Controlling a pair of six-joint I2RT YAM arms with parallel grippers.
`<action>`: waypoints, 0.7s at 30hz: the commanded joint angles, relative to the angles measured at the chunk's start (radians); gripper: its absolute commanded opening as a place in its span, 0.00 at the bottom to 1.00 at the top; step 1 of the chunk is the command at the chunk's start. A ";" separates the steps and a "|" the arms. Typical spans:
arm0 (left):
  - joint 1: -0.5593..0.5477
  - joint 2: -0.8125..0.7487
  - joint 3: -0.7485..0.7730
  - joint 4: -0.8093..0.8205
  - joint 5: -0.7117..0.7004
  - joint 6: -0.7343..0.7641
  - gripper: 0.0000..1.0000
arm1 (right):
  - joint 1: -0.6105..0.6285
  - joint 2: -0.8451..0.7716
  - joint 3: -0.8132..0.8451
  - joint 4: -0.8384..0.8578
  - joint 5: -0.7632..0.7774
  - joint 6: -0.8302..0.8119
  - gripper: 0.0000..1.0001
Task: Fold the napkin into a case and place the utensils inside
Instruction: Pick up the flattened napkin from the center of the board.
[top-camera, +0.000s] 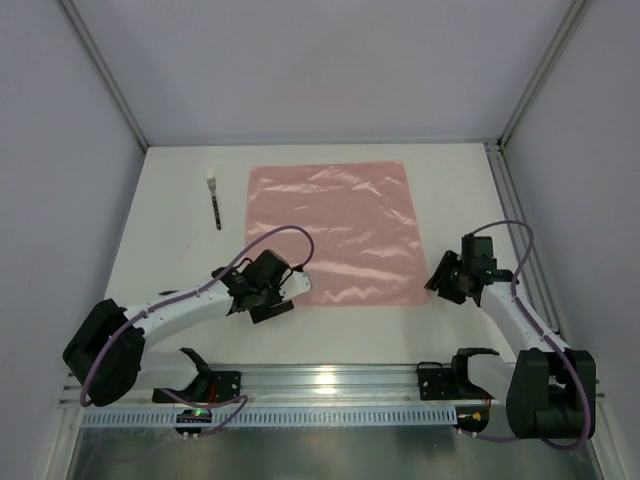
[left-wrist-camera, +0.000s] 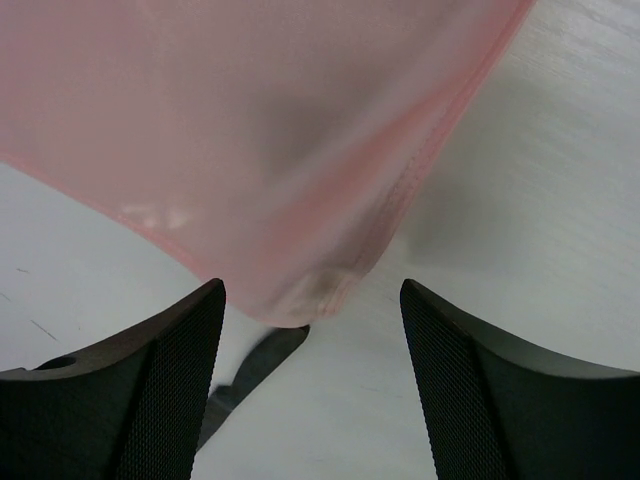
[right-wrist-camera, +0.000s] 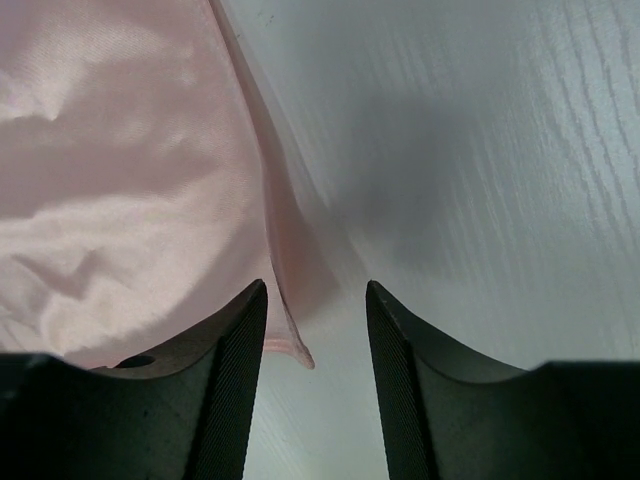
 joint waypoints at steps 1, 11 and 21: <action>-0.016 0.007 -0.027 0.178 -0.061 -0.027 0.73 | 0.005 0.027 -0.014 0.057 -0.060 0.015 0.47; -0.063 0.070 -0.145 0.288 -0.144 0.028 0.64 | 0.017 0.062 -0.045 0.095 -0.112 0.025 0.23; -0.062 -0.032 -0.243 0.322 -0.284 0.083 0.45 | 0.016 -0.004 -0.025 0.057 -0.079 0.019 0.04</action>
